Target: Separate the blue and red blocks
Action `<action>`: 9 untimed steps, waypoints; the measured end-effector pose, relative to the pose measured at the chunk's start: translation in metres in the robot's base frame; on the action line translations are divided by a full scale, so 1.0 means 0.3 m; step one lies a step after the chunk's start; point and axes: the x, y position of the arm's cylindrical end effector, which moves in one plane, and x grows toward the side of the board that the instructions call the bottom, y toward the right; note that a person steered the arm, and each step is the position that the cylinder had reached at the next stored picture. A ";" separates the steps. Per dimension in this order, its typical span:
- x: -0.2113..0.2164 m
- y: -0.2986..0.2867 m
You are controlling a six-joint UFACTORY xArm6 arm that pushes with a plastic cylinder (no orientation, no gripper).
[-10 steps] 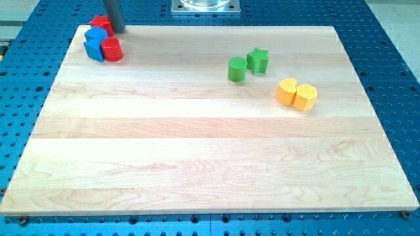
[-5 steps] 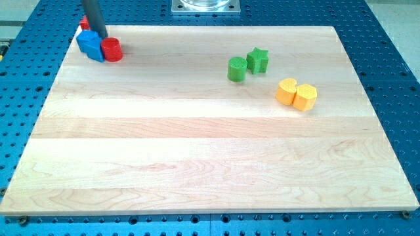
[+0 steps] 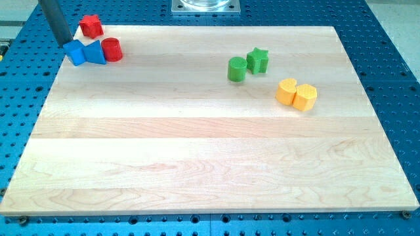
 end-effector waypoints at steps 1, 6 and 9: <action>0.031 0.075; 0.230 0.376; 0.172 0.121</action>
